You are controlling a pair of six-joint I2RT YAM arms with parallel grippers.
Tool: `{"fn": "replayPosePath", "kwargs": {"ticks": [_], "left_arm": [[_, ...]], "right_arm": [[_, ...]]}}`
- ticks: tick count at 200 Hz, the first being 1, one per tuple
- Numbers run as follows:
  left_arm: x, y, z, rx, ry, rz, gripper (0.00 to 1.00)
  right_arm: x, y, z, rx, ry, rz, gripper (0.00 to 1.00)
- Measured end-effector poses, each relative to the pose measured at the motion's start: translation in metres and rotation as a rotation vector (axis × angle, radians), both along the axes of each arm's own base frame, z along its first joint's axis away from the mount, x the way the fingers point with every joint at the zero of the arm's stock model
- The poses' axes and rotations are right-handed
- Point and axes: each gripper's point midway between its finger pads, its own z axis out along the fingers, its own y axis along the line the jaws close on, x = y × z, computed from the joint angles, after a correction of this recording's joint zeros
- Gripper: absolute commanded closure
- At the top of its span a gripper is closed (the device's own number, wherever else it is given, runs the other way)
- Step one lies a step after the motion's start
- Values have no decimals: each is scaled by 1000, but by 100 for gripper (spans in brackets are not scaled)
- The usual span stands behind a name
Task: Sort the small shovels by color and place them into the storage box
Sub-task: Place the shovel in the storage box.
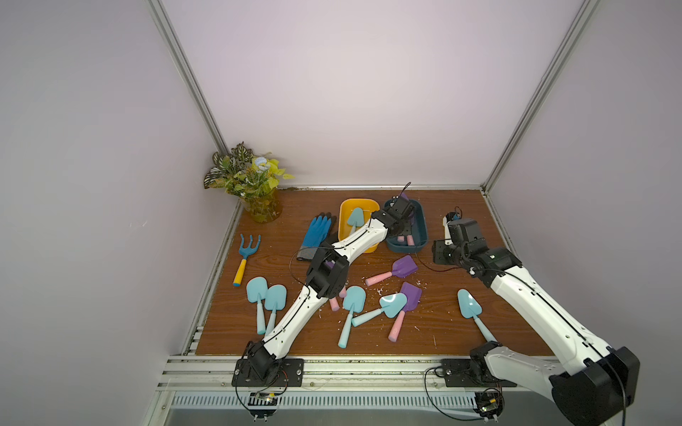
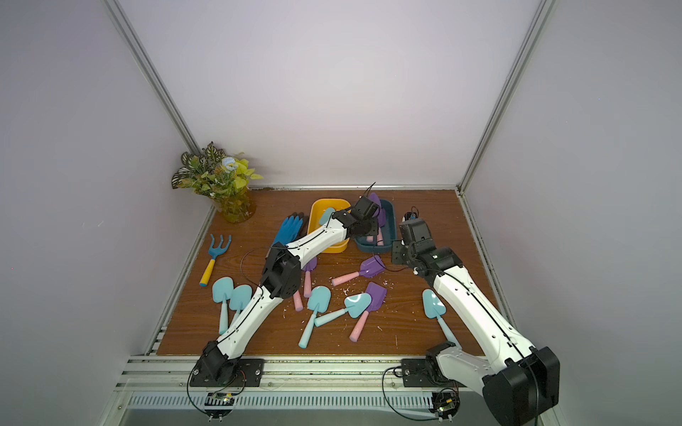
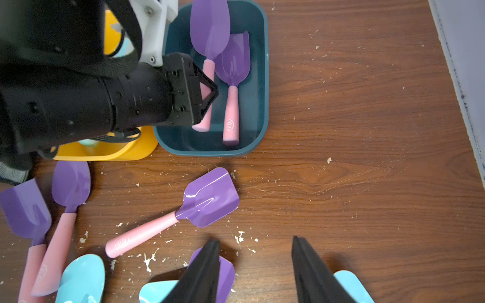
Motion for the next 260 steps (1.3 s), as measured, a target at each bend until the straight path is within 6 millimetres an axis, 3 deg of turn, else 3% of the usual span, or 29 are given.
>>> {"fn": "replayPosePath", "kwargs": {"ticks": [70,117,160,260], "left_arm": [[6,8,-2,2,2,22,93],[8,9,-5,-7,9,37,90],[8,10,-19,4,26,36,85],[9,7,-17,-9,19,36,71]], "right_arm": [[1,-3,-1,-13,1,6,49],[2,-4,-15,-31,34,12,48],[6,-5,-16,-34,31,13,48],[6,-9,-20,-37,38,6,48]]}}
